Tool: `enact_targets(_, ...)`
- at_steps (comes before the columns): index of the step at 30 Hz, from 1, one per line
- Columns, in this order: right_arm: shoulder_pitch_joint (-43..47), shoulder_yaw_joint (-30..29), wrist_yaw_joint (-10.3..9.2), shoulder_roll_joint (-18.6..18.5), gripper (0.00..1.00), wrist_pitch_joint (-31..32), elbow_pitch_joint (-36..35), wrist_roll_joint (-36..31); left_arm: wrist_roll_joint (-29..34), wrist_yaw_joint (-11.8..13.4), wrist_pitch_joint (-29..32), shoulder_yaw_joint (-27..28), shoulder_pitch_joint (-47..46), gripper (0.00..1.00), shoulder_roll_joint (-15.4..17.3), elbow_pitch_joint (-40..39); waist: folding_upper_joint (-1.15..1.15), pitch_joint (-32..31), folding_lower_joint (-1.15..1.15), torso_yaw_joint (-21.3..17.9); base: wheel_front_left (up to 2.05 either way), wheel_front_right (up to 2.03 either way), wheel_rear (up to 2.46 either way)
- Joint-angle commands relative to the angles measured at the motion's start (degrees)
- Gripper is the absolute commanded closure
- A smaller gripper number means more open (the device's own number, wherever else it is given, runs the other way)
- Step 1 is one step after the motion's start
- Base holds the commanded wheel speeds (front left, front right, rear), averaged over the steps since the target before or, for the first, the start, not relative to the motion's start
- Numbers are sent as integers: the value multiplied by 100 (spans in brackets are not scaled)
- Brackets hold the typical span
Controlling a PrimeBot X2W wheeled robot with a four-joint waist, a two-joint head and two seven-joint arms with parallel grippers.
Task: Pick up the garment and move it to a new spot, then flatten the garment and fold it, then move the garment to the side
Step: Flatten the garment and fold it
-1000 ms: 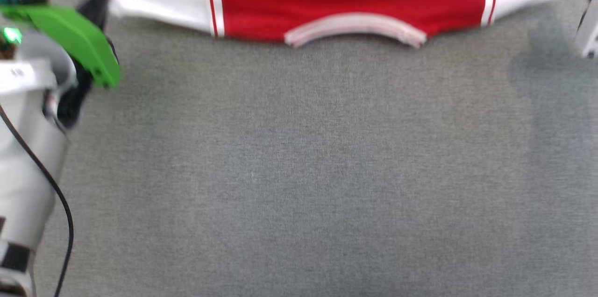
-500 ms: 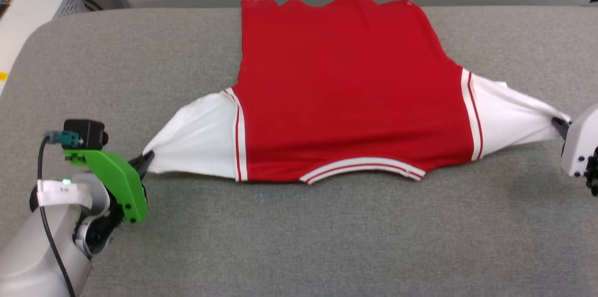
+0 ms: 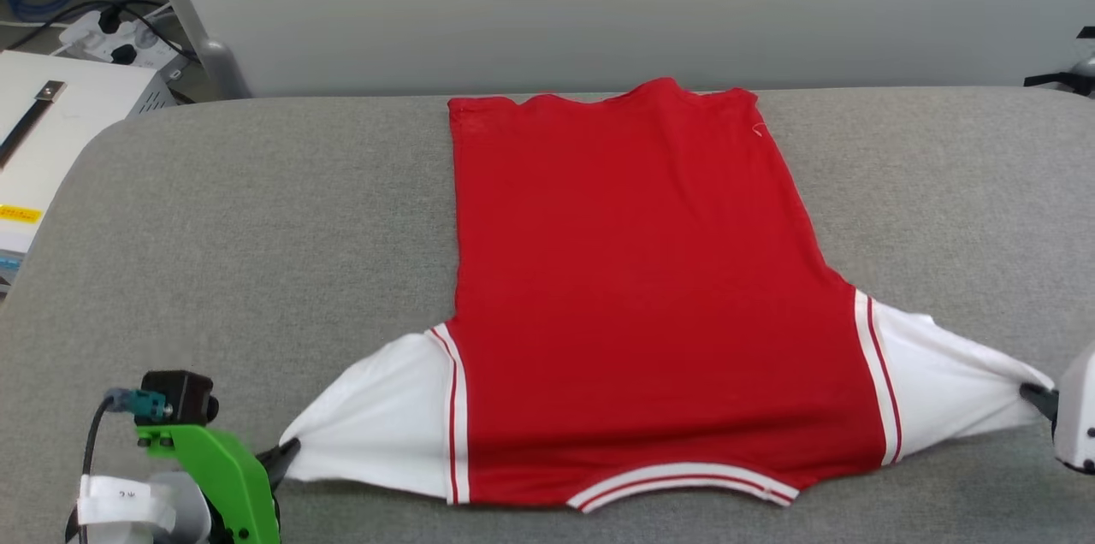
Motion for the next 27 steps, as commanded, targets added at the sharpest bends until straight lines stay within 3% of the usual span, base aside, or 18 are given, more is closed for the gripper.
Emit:
enact_targets(1, 489, -332, -54, -52, 100, 392, -331, -62, -150, 226, 128, 54, 440, 100, 250, -331, 0, -71, 1, -42, 0, 0, 0)
enact_targets(7, 1199, -899, -54, 131, 100, 1193, -1025, -344, -309, 485, 622, -132, 955, 100, 449, -1014, 0, -21, 1, -21, 0, 0, 0)
enact_targets(13, 1395, -1531, -54, 533, 100, 1794, -1929, -742, -259, 583, 792, -201, 803, 100, 431, -1588, 0, 238, 1, 98, 0, 0, 0)
enact_targets(14, 1391, -1566, -54, 541, 45, 1851, -2034, -783, -243, 594, 818, -209, 771, 100, 437, -1661, 0, 279, 1, 119, 0, 0, 0)
enact_targets(15, 1376, -1621, -54, 564, 1, 1927, -2147, -824, -228, 614, 852, -216, 734, 100, 446, -1762, 0, 327, 1, 142, 0, 0, 0)
enact_targets(22, 942, -1805, -54, 736, 0, 2281, -2866, -810, -109, 785, 1158, -310, 623, 100, 593, -2587, 0, 771, 1, 355, 0, 0, 0)
enact_targets(23, 527, -1909, -54, 840, 0, 2437, -3033, -759, 0, 909, 1233, -330, 579, 100, 652, -2972, 0, 1041, 1, 496, 0, 0, 0)
enact_targets(27, -100, -1961, -54, 831, 0, 2724, -3156, -811, 184, 1011, 1340, -380, 469, 100, 735, -3439, 0, 1417, 1, 745, 0, 0, 0)
